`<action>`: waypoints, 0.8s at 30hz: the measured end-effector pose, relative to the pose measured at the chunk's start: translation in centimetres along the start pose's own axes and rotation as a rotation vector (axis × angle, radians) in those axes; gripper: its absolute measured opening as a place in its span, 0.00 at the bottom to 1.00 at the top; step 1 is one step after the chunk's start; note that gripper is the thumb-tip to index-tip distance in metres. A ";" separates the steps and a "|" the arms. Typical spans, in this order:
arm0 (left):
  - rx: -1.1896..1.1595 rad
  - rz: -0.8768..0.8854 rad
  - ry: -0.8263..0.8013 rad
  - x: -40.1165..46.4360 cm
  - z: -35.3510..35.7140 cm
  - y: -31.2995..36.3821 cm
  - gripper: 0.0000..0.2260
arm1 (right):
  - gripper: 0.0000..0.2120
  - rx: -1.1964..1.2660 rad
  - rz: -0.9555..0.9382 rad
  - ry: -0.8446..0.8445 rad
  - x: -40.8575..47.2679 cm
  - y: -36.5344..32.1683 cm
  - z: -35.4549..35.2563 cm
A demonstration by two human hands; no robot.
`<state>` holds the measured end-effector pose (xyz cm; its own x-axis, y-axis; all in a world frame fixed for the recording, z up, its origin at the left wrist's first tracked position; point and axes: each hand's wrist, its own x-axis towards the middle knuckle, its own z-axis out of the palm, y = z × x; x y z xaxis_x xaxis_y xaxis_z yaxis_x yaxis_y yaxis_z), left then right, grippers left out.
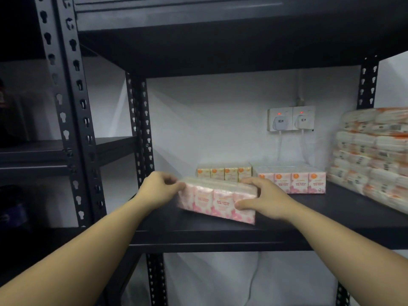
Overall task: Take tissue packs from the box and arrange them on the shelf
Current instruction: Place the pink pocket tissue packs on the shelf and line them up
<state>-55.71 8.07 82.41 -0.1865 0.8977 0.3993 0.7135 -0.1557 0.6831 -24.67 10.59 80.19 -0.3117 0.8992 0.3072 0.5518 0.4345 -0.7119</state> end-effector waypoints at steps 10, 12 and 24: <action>0.070 0.057 0.026 -3.3 4.2 -0.4 0.14 | 0.53 0.049 0.094 0.124 -1.0 1.2 0.7; 0.059 0.056 -0.059 -3.5 4.8 -0.4 0.18 | 0.47 0.055 0.093 0.139 -1.6 0.9 0.8; -0.391 -0.014 -0.493 -4.4 2.0 2.9 0.18 | 0.09 0.105 -0.139 0.003 -4.3 -2.9 4.2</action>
<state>-51.46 4.47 81.42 0.2056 0.9708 0.1236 0.3958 -0.1980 0.8967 -28.17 5.24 78.28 -0.3771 0.8310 0.4090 0.4193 0.5469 -0.7246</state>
